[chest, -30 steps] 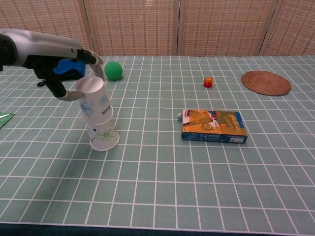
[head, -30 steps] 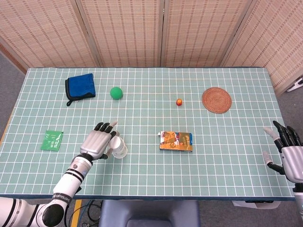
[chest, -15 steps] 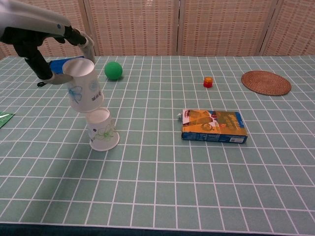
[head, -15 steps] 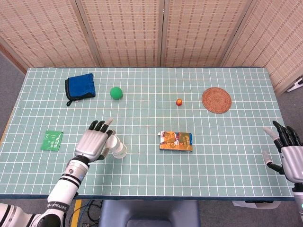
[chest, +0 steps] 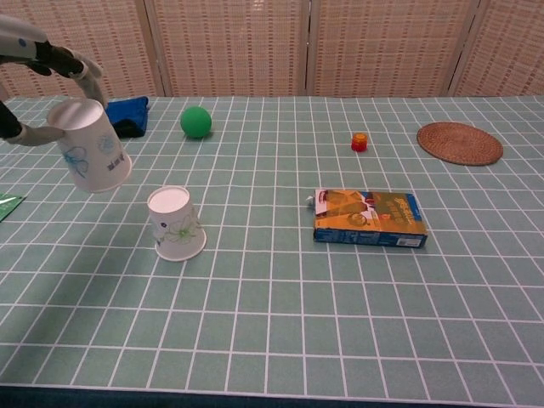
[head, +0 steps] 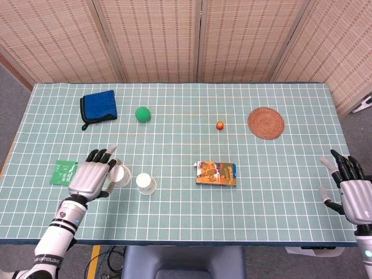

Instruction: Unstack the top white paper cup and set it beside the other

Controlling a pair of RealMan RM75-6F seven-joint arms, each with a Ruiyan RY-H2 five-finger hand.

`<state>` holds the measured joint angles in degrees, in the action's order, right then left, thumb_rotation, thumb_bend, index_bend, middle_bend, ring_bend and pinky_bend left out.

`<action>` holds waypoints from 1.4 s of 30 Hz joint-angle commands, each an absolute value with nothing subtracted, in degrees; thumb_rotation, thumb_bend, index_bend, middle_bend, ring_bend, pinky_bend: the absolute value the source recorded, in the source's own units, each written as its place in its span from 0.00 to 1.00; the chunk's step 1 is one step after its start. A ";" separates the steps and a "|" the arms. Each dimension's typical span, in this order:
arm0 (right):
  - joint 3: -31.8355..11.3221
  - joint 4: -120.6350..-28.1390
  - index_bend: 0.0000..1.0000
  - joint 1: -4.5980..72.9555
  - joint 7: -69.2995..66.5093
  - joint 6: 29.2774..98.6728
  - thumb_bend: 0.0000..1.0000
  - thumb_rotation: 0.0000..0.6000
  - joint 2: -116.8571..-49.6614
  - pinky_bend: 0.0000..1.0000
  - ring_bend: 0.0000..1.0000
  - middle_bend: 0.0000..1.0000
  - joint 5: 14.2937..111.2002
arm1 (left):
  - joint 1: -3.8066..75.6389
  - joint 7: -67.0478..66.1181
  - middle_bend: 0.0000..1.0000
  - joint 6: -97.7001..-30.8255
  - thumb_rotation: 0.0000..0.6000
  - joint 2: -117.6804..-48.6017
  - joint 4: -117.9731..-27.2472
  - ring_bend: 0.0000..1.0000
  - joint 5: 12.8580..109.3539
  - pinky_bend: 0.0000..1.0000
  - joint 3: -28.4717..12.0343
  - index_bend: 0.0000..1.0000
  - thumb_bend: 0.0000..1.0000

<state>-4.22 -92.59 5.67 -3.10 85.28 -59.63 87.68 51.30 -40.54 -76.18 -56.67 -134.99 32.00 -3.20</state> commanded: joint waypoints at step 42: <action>-3.54 -92.56 0.13 5.76 -5.04 85.35 0.39 1.00 -58.96 0.02 0.05 0.01 89.07 | 39.60 -14.80 0.00 -55.21 1.00 -66.82 -107.28 0.00 49.37 0.00 -1.80 0.33 0.45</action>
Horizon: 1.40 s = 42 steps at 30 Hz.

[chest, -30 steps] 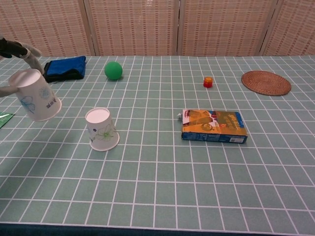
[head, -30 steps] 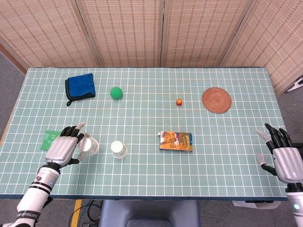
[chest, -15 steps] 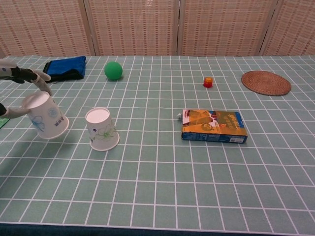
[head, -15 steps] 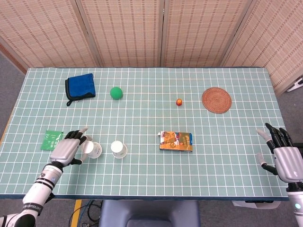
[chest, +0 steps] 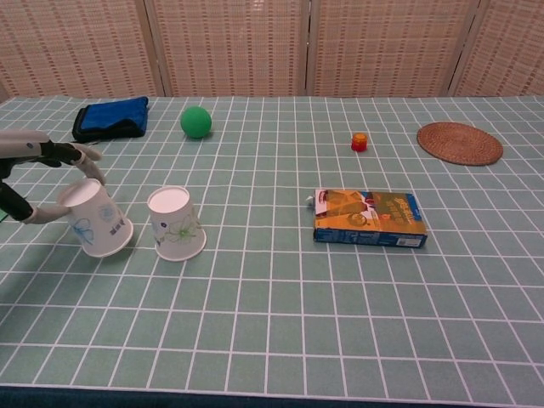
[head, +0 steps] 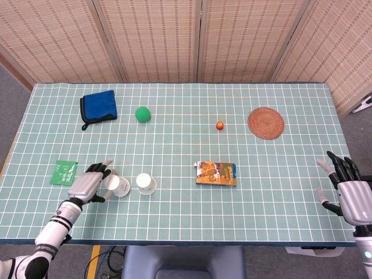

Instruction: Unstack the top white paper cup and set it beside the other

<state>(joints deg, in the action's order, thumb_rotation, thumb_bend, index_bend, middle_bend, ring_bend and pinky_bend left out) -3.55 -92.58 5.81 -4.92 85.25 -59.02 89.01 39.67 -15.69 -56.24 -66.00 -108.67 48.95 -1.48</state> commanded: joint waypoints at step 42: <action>-3.06 -93.24 0.13 5.40 -3.25 86.02 0.39 1.00 -59.18 0.02 0.05 0.01 90.00 | 31.52 -23.73 0.00 -70.08 1.00 -57.77 -123.79 0.00 57.80 0.00 0.13 0.00 0.44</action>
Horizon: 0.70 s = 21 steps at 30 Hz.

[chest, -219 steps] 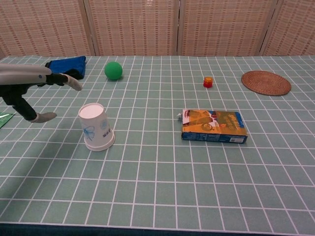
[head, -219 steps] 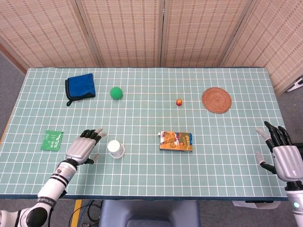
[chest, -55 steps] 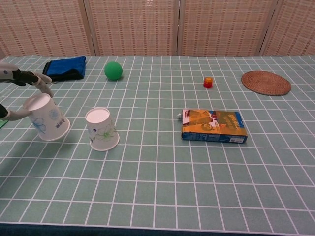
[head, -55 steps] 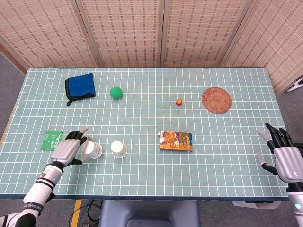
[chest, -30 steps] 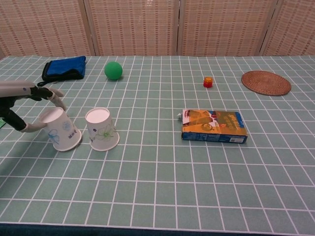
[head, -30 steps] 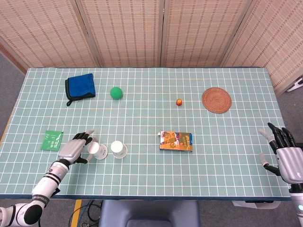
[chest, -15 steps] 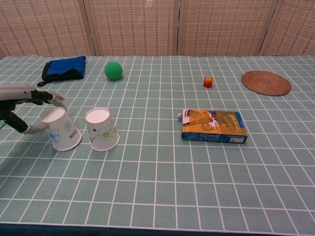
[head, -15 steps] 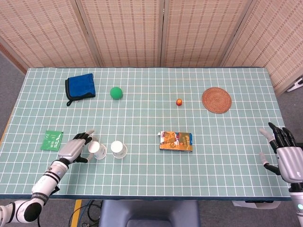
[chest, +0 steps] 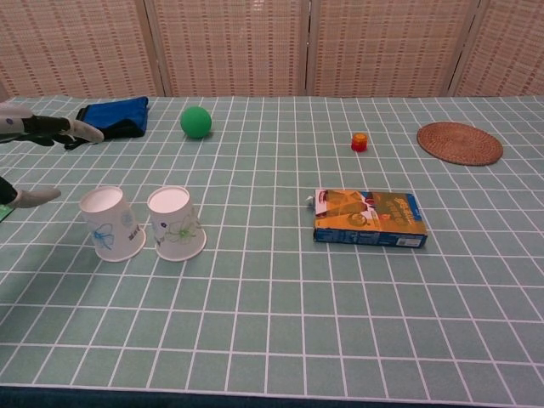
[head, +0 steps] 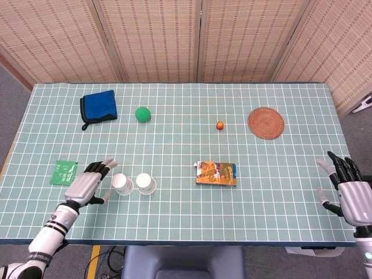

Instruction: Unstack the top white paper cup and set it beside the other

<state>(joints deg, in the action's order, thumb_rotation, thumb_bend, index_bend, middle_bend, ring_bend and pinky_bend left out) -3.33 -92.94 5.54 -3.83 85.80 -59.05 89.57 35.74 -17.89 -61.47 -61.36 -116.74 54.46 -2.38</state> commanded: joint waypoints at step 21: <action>-2.80 -96.17 0.13 3.93 9.72 87.09 0.40 1.00 -63.69 0.02 0.05 0.01 88.45 | 3.20 -10.30 0.00 -102.61 1.00 -61.87 -102.03 0.00 87.74 0.00 8.90 0.00 0.44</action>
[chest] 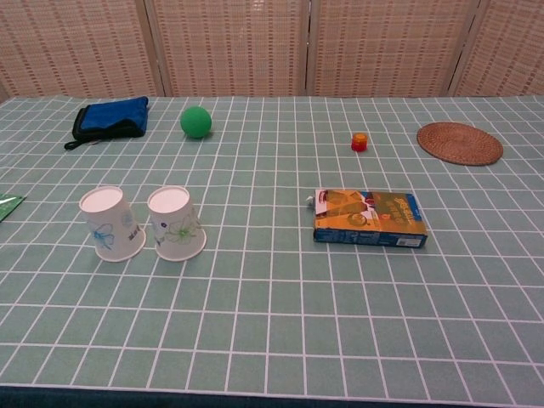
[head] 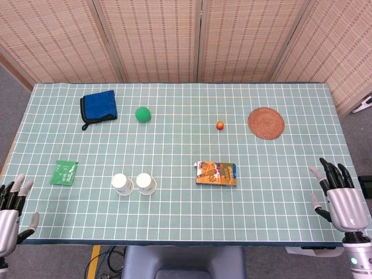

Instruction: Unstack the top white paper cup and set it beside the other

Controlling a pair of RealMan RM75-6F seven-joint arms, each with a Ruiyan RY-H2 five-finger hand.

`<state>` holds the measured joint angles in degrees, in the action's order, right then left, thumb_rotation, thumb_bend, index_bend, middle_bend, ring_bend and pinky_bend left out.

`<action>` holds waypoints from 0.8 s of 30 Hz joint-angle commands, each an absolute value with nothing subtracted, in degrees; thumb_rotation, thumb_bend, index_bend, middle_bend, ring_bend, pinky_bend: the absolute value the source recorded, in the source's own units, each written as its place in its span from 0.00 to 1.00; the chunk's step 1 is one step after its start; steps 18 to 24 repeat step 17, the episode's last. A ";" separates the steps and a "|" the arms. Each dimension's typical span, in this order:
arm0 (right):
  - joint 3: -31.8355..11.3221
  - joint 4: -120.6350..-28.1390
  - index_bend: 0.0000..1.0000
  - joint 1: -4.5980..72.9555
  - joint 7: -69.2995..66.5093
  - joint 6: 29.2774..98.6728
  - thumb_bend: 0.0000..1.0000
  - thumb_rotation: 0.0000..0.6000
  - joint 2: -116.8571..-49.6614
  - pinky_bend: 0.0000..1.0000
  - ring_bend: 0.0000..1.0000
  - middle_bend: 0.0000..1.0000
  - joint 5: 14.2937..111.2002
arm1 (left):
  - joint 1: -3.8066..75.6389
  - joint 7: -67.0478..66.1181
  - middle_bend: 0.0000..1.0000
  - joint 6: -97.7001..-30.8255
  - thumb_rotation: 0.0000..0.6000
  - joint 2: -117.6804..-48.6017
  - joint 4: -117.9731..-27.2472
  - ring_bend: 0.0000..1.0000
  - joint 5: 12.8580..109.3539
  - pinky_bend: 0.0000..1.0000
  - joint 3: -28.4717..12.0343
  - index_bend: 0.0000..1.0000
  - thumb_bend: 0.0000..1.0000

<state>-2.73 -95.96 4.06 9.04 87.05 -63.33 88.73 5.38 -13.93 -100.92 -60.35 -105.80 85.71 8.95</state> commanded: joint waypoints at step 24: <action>-2.98 -95.78 0.13 4.38 9.98 85.98 0.39 1.00 -63.69 0.02 0.05 0.01 88.07 | 1.63 -9.31 0.00 -98.19 1.00 -64.07 -97.42 0.00 86.36 0.00 4.18 0.00 0.44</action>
